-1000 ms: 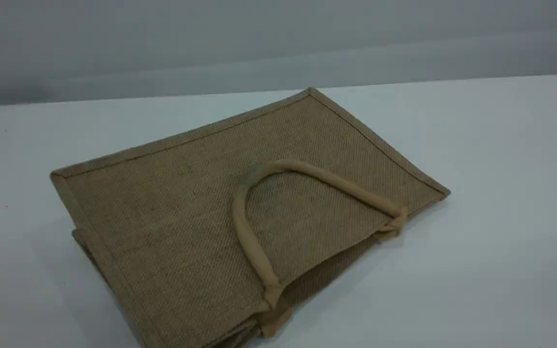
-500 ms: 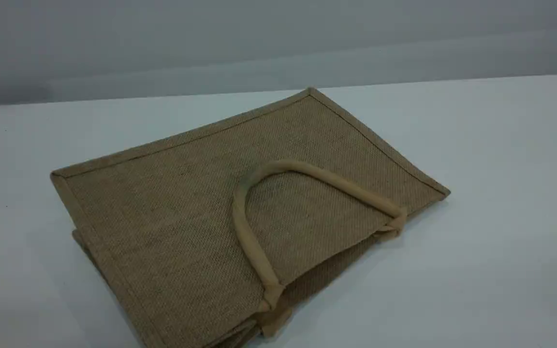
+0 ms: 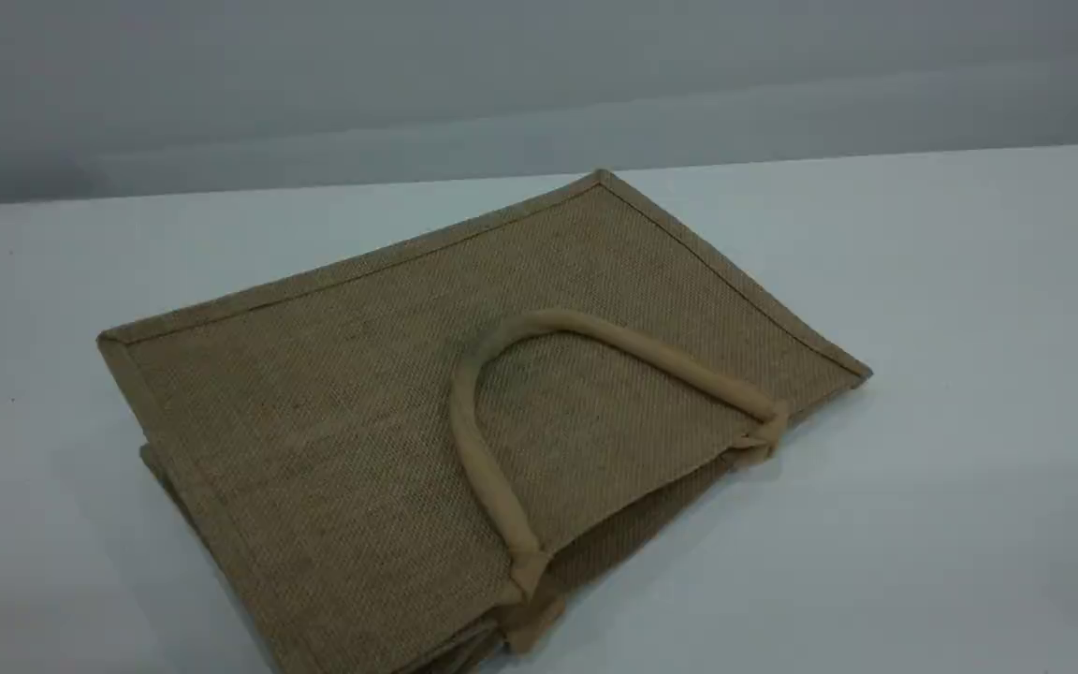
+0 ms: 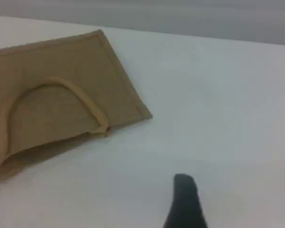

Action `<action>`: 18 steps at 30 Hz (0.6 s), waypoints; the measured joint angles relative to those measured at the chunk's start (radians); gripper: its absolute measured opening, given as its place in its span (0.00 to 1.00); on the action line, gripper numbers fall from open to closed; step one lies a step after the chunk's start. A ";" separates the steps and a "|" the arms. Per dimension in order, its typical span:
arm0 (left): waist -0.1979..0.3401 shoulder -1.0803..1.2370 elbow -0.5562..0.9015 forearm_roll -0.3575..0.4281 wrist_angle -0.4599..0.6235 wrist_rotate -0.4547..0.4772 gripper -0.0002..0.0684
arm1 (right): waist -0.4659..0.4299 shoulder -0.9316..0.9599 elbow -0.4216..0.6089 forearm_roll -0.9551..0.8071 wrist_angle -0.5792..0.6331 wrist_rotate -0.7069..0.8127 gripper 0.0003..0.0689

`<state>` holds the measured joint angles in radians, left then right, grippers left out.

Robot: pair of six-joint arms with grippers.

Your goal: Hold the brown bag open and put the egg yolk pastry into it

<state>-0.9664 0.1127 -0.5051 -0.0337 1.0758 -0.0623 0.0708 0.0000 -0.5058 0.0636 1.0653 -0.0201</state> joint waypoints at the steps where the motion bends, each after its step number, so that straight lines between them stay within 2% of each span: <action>1: 0.022 0.000 0.000 0.000 0.000 0.000 0.71 | 0.000 0.000 0.000 0.000 0.000 0.000 0.65; 5: 0.152 0.000 0.000 0.000 0.000 0.000 0.71 | -0.001 0.000 0.000 0.000 0.000 0.000 0.65; 15: 0.613 0.000 0.000 0.000 0.001 0.001 0.71 | -0.001 0.000 0.000 0.001 0.000 0.000 0.65; 18: 0.725 -0.022 0.000 0.000 0.001 0.001 0.71 | -0.001 0.000 0.000 0.001 0.000 0.000 0.65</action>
<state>-0.2412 0.0910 -0.5051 -0.0337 1.0767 -0.0610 0.0698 0.0000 -0.5058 0.0646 1.0653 -0.0201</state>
